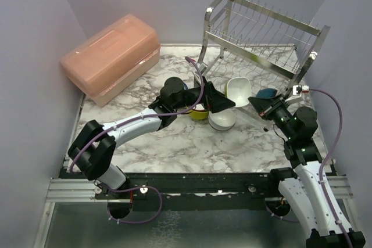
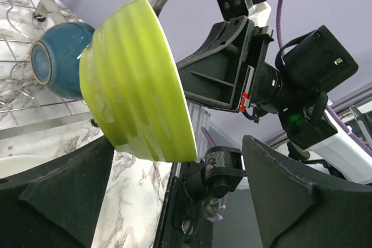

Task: Load the bowls into the dish rack
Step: Place the bowl in the dish rack.

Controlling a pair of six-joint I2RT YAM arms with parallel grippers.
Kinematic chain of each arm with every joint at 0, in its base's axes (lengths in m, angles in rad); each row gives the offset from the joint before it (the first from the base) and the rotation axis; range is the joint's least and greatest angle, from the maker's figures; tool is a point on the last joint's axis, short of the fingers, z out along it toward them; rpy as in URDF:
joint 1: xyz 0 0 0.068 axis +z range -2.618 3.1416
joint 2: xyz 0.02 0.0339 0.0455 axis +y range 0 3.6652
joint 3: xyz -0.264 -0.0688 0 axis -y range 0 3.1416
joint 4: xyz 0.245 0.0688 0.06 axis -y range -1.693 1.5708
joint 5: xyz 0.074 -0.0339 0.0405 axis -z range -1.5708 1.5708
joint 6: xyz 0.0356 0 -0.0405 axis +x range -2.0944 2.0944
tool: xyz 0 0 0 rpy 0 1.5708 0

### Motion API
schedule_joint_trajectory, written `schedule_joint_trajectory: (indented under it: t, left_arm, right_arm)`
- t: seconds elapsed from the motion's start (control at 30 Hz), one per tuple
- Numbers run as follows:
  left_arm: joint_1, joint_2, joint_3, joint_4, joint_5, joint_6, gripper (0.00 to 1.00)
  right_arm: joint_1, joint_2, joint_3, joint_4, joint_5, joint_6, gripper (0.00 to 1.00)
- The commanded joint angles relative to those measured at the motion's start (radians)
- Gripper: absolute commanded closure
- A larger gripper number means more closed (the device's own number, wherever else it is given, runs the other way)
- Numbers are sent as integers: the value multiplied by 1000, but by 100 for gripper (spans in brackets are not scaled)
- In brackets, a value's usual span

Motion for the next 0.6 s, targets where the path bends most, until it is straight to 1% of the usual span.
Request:
schedule_joint_trajectory:
  t: [0.0, 0.13, 0.23, 0.4, 0.57]
  left_arm:
    - [-15, 27, 30, 63, 45, -20, 12]
    - [-17, 31, 31, 69, 37, -23, 17]
    - [-17, 39, 34, 71, 36, -26, 24]
    - [-17, 56, 42, 73, 33, -34, 28]
    - [-17, 59, 45, 77, 32, -33, 39]
  right_arm:
    - [0, 1, 30, 14, -26, 4, 99]
    - [0, 6, 28, 25, -35, 7, 100]
    - [1, 9, 27, 31, -44, 10, 100]
    - [0, 17, 26, 45, -62, 12, 100]
    - [0, 23, 25, 46, -71, 11, 100]
